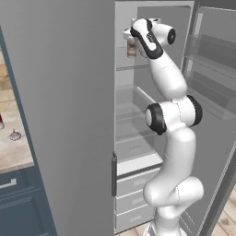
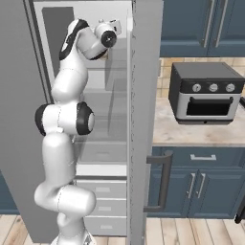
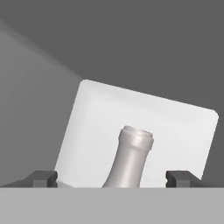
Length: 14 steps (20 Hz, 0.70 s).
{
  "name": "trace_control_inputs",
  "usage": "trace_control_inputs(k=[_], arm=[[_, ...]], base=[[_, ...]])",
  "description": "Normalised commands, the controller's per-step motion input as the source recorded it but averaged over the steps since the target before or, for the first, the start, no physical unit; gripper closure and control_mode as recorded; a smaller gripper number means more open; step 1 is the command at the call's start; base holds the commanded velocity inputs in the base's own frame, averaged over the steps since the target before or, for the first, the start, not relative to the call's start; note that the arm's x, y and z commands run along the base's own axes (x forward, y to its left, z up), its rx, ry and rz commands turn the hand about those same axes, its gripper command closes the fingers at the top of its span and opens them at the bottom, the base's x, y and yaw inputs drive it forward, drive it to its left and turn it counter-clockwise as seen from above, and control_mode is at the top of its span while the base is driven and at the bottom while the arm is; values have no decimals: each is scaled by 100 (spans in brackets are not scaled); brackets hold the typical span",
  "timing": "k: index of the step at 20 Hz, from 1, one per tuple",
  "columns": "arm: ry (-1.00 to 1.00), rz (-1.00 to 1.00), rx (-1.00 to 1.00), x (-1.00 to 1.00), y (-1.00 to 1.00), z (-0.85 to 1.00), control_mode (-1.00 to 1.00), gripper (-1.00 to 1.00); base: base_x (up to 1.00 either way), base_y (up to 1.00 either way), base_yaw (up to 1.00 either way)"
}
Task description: Place the liquors on the top shelf of the fridge to keep them out of children's reach, and place the garlic on lower shelves for easy access.
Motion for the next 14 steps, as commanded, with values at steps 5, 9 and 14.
trace_control_inputs(k=[5,9,14], arm=[[0,-13,-4,-27,0,0,-100,-100],[1,-15,-3,-27,0,0,-100,-100],[4,-15,-2,-48,0,0,-100,-100]], base=[[0,0,0],[0,0,0],[0,0,0]])
